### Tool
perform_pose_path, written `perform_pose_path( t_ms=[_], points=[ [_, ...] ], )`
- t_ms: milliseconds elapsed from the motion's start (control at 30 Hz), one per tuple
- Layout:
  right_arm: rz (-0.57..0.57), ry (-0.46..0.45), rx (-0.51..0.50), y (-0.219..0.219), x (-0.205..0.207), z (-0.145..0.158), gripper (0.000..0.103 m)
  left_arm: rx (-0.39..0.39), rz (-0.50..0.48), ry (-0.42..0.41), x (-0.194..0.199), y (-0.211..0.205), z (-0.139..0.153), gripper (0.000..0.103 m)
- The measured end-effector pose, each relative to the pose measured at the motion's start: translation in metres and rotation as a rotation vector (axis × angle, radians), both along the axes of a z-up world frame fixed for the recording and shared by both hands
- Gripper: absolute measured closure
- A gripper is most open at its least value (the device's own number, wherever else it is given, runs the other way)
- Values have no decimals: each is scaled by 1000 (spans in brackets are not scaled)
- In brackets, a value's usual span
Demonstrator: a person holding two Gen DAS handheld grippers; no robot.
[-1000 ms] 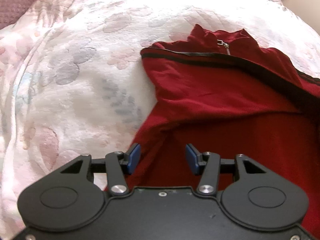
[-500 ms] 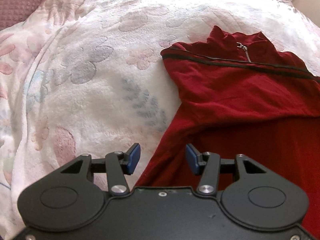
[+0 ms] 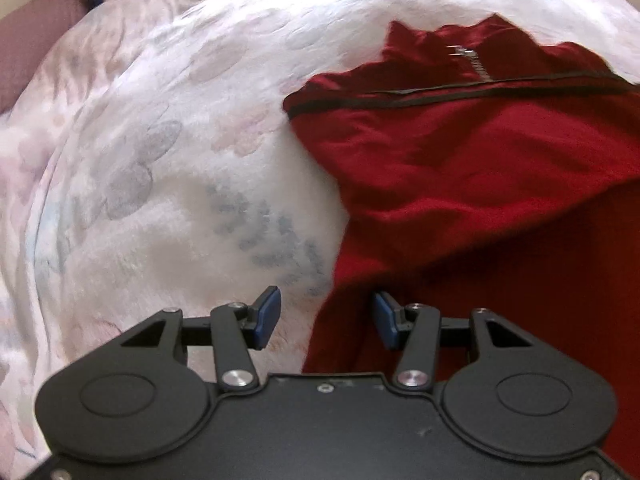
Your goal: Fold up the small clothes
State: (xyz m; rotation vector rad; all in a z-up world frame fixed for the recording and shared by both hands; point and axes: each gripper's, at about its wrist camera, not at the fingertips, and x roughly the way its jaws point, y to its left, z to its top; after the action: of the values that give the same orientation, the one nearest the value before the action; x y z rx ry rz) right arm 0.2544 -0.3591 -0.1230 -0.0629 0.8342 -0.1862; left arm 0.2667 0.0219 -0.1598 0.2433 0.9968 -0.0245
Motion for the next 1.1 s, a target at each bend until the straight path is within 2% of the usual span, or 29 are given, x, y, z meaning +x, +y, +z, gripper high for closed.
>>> perform_pose_path(
  t_ms=[133,267,333,400,433,567,667,733,800,833,867,900,933,967,1000,1033,1100],
  points=[
    [24,-5,-25,11,-1,2,29,-13,-73,-12,-8,-5,4,52],
    [77,-6,-7,25,-4,6,29,2,-108,-28,7,-12,-8,51],
    [111,3,-16,36,-4,7,29,-8,-79,-19,19,-9,-14,59],
    [119,19,-27,43,-5,4,29,-54,-25,-19,25,-1,-12,96],
    [117,33,-23,44,-5,3,29,-99,-11,-14,26,3,-9,96],
    [108,77,13,45,-5,-3,29,-183,81,-85,19,22,10,96],
    [114,80,4,48,-7,-5,29,-277,142,-123,12,42,22,95],
    [116,78,6,48,-7,-5,29,-340,201,-107,14,58,15,95],
    [116,79,15,47,-7,-5,29,-407,246,-57,20,71,-1,93],
    [116,80,16,47,-7,-5,29,-414,274,-31,23,75,-12,91],
    [115,83,17,47,-7,-6,29,-419,292,-20,24,77,-19,84],
    [114,85,20,46,-6,-6,29,-433,301,-17,23,77,-24,83],
    [113,86,22,46,-6,-7,29,-437,304,-30,21,77,-24,82],
    [113,88,24,45,-5,-7,29,-418,299,-38,20,74,-22,75],
    [112,87,25,45,-5,-7,29,-376,295,-47,19,69,-18,64],
    [112,86,25,45,-6,-6,29,-320,295,-57,19,64,-15,58],
    [111,85,26,45,-5,-6,29,-215,269,-72,19,54,-9,55]
  ],
)
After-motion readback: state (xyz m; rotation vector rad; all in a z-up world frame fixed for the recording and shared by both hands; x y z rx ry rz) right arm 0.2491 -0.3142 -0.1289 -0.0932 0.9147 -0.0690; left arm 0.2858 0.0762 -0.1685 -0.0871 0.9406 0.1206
